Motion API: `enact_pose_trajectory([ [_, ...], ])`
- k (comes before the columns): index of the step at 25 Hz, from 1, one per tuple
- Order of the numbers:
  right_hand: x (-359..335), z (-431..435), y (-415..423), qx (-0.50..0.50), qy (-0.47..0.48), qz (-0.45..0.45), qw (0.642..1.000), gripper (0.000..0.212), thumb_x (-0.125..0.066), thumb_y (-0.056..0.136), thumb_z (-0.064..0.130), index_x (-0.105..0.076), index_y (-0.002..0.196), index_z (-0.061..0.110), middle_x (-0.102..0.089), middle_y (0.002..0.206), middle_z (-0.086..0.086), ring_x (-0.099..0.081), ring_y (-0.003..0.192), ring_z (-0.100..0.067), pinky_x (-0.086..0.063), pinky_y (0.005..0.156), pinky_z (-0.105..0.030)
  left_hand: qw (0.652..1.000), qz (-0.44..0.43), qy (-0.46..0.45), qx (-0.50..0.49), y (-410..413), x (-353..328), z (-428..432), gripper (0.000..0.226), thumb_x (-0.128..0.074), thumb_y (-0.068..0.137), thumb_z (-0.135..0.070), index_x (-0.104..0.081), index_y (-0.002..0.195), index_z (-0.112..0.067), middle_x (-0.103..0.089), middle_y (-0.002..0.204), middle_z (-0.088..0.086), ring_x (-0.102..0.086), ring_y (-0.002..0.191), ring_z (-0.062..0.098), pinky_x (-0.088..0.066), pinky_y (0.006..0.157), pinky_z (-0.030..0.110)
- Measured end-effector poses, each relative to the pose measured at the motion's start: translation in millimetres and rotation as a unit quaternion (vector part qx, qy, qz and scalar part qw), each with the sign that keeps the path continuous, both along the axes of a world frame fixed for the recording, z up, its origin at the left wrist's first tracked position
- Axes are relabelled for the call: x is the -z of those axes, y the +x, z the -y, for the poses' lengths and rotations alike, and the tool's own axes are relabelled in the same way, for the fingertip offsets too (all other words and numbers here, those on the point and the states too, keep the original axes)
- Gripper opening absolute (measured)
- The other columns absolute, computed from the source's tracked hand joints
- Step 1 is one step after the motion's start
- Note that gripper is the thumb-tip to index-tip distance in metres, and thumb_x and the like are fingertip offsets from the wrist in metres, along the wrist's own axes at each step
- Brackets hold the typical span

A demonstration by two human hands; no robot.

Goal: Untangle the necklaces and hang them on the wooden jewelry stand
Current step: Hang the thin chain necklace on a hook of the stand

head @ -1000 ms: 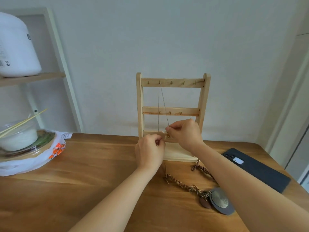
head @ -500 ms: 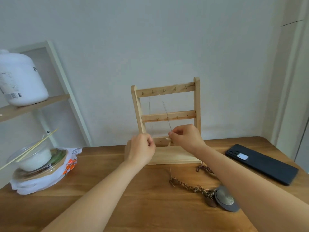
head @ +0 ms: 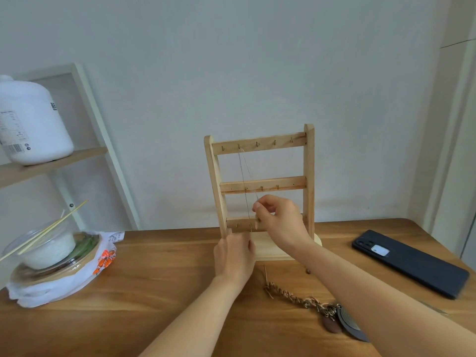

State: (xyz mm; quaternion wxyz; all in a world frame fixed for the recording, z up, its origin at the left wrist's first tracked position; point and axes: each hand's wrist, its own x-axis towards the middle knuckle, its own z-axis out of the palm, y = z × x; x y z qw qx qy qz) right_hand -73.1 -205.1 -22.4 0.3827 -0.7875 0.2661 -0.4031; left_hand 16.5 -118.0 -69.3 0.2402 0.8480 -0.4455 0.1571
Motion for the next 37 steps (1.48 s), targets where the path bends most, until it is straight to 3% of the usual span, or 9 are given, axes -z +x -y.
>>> enact_pose_trajectory([
  [3, 1, -4, -3, 0.002, -0.019, 0.007, 1.0, 0.023, -0.055, 0.1, 0.029, -0.07, 0.084, 0.026, -0.067, 0.078, 0.017, -0.064, 0.096, -0.01, -0.048, 0.097, -0.05, 1.0, 0.013, -0.006, 0.015, 1, 4, 1, 0.029, -0.041, 0.105, -0.025, -0.066, 0.091, -0.017, -0.07, 0.087, -0.001, -0.066, 0.083, 0.02, -0.045, 0.074, 0.03],
  [6, -2, 2, 5, 0.02, -0.082, -0.056, 0.995, 0.022, -0.055, 0.1, 0.033, -0.076, 0.098, 0.025, -0.074, 0.089, 0.012, -0.066, 0.102, -0.016, -0.048, 0.097, -0.049, 0.998, 0.024, -0.023, 0.048, 1, 2, 3, 0.028, -0.042, 0.104, -0.025, -0.065, 0.089, -0.019, -0.07, 0.087, -0.003, -0.065, 0.081, 0.018, -0.049, 0.077, 0.032],
  [12, -2, 25, 7, -0.001, -0.066, -0.102, 0.993, 0.02, -0.061, 0.098, 0.029, -0.079, 0.094, 0.021, -0.07, 0.074, 0.011, -0.067, 0.077, -0.008, -0.06, 0.076, -0.036, 0.991, 0.102, -0.039, 0.075, 11, 8, 7, 0.007, -0.069, 0.092, -0.016, -0.075, 0.09, -0.017, -0.07, 0.079, -0.001, -0.069, 0.065, 0.026, -0.036, 0.052, 0.027],
  [16, 1, 30, 4, -0.019, -0.051, -0.103, 0.993, 0.021, -0.062, 0.097, 0.026, -0.077, 0.083, 0.024, -0.065, 0.066, 0.017, -0.058, 0.061, 0.002, -0.046, 0.061, -0.019, 0.983, 0.156, -0.043, 0.091, 14, 3, 7, 0.004, -0.075, 0.084, -0.013, -0.074, 0.081, -0.015, -0.068, 0.072, -0.001, -0.066, 0.055, 0.027, -0.037, 0.045, 0.027],
  [22, 4, 34, 4, -0.043, -0.037, -0.097, 0.994, 0.018, -0.062, 0.096, 0.026, -0.079, 0.091, 0.022, -0.075, 0.081, 0.008, -0.069, 0.081, -0.009, -0.06, 0.078, -0.035, 0.964, 0.237, -0.024, 0.123, 24, -38, 1, 0.009, -0.076, 0.084, -0.015, -0.075, 0.075, -0.015, -0.063, 0.062, -0.002, -0.062, 0.053, 0.023, -0.034, 0.045, 0.026],
  [26, 4, 34, 4, -0.046, -0.037, -0.101, 0.993, 0.019, -0.063, 0.096, 0.028, -0.078, 0.085, 0.026, -0.073, 0.073, 0.01, -0.068, 0.075, -0.007, -0.059, 0.073, -0.033, 0.869, 0.442, 0.073, 0.21, 35, -86, 5, 0.028, -0.092, 0.056, -0.003, -0.065, 0.06, -0.012, -0.057, 0.053, 0.002, -0.057, 0.045, 0.022, -0.035, 0.038, 0.025],
  [31, 3, 31, 4, -0.035, -0.032, -0.1, 0.994, 0.019, -0.064, 0.096, 0.031, -0.08, 0.09, 0.023, -0.074, 0.076, 0.006, -0.067, 0.071, -0.01, -0.059, 0.067, -0.032, 0.784, 0.554, 0.125, 0.25, 53, -134, 6, 0.023, -0.085, 0.073, -0.002, -0.065, 0.071, -0.014, -0.054, 0.062, -0.001, -0.052, 0.05, 0.016, -0.036, 0.037, 0.026],
  [33, 2, 30, 4, -0.037, -0.033, -0.1, 0.994, 0.019, -0.064, 0.096, 0.032, -0.08, 0.095, 0.023, -0.075, 0.079, 0.006, -0.068, 0.073, -0.011, -0.059, 0.069, -0.033, 0.79, 0.544, 0.115, 0.258, 55, -148, 5, 0.021, -0.085, 0.076, -0.004, -0.066, 0.072, -0.012, -0.053, 0.06, -0.001, -0.05, 0.049, 0.016, -0.031, 0.038, 0.025],
  [37, 4, 31, 2, -0.032, -0.031, -0.1, 0.994, 0.02, -0.064, 0.096, 0.034, -0.08, 0.097, 0.022, -0.075, 0.08, 0.005, -0.068, 0.073, -0.011, -0.061, 0.073, -0.036, 0.848, 0.464, 0.054, 0.251, 57, -153, 8, 0.025, -0.083, 0.082, -0.016, -0.065, 0.067, -0.009, -0.057, 0.057, 0.0, -0.053, 0.045, 0.021, -0.029, 0.041, 0.023],
])
